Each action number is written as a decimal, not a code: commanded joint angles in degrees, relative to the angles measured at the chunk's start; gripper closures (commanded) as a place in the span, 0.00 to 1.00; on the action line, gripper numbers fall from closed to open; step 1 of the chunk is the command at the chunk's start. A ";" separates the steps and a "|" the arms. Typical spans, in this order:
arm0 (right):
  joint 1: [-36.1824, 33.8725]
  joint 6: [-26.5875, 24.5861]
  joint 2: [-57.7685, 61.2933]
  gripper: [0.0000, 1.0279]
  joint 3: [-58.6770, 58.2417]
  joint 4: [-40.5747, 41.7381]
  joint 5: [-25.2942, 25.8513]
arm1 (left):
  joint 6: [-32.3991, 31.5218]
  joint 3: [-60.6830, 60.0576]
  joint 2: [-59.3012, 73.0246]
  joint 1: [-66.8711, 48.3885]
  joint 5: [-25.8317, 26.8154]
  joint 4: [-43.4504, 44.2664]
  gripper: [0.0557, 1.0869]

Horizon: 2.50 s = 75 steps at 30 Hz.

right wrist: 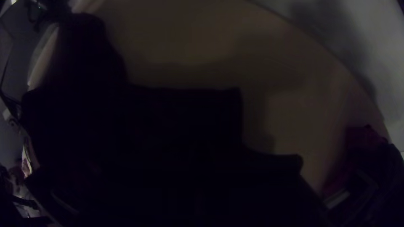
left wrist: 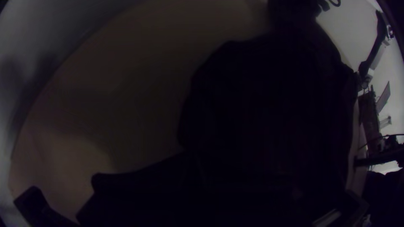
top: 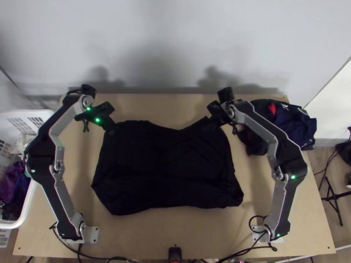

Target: Fold the t-shirt

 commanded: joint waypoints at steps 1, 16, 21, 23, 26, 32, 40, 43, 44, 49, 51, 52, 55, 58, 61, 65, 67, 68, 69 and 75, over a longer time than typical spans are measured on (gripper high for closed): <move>-1.49 0.51 -4.18 0.97 -0.39 -0.54 0.04 | -1.90 0.29 -4.43 1.61 2.62 -1.16 0.96; -2.46 1.74 -19.91 0.97 -8.56 -3.09 -2.24 | 0.73 -12.19 -20.78 3.98 8.86 -3.36 0.96; -2.81 -1.60 -24.21 0.97 -16.39 -5.29 -4.17 | 6.97 -20.45 -26.76 6.53 8.86 -5.47 0.96; -2.63 -2.66 -25.62 0.97 -18.67 -6.43 -4.61 | 8.91 -21.86 -28.08 6.53 9.04 -8.19 0.96; -1.93 -2.92 -29.22 0.97 -21.48 -6.96 -5.05 | 10.23 -24.76 -31.42 7.76 9.92 -9.07 0.96; 1.23 -4.85 -31.16 0.97 -28.43 -9.59 -5.32 | 14.53 -30.38 -32.38 6.97 9.83 -12.76 0.96; 3.08 -6.61 -31.60 0.97 -33.09 -10.47 -5.23 | 17.43 -34.16 -30.98 5.82 7.54 -13.38 0.96; 2.90 -6.70 -32.39 0.97 -35.28 -11.70 -5.05 | 19.45 -35.30 -31.33 6.35 6.22 -15.66 0.96; 2.90 -6.79 -32.65 0.97 -36.16 -11.88 -4.88 | 19.89 -35.83 -31.50 6.53 5.70 -15.66 0.96; 2.73 -6.88 -34.32 0.97 -39.41 -12.67 -3.47 | 21.48 -35.21 -32.29 9.60 5.17 -15.75 0.96; 1.94 -6.88 -35.90 0.97 -39.77 -13.46 -3.30 | 21.92 -33.90 -32.38 11.27 5.17 -16.80 0.97; 1.50 -6.79 -36.70 0.97 -39.85 -14.16 -3.30 | 22.44 -33.37 -32.38 11.89 5.17 -17.60 0.96; 1.32 -6.52 -39.33 0.97 -40.56 -15.66 -3.38 | 23.67 -33.72 -33.35 11.80 5.26 -19.88 0.96; 2.82 -6.35 -40.04 0.97 -42.93 -15.75 -3.38 | 23.76 -36.62 -34.58 9.43 5.17 -19.97 0.96; 3.78 -6.17 -39.68 0.97 -44.60 -14.87 -3.12 | 23.32 -39.43 -34.49 6.79 4.91 -19.18 0.97; 4.93 -5.12 -38.19 0.97 -45.04 -13.20 -3.03 | 21.83 -41.02 -33.44 4.77 4.91 -16.98 0.97; 6.07 -5.03 -36.43 0.91 -45.48 -12.93 -2.94 | 21.04 -42.16 -32.56 3.19 4.91 -15.75 0.97; 6.68 -5.03 -35.38 0.87 -45.74 -13.02 -2.94 | 20.95 -42.42 -32.12 2.40 4.91 -15.57 0.96; 6.95 -5.03 -34.76 0.82 -45.92 -12.93 -2.94 | 20.69 -42.51 -31.85 1.87 4.91 -15.31 0.96; 6.24 -4.24 -33.97 0.43 -45.13 -12.93 -1.01 | 18.14 -41.72 -32.65 1.87 5.17 -12.50 0.02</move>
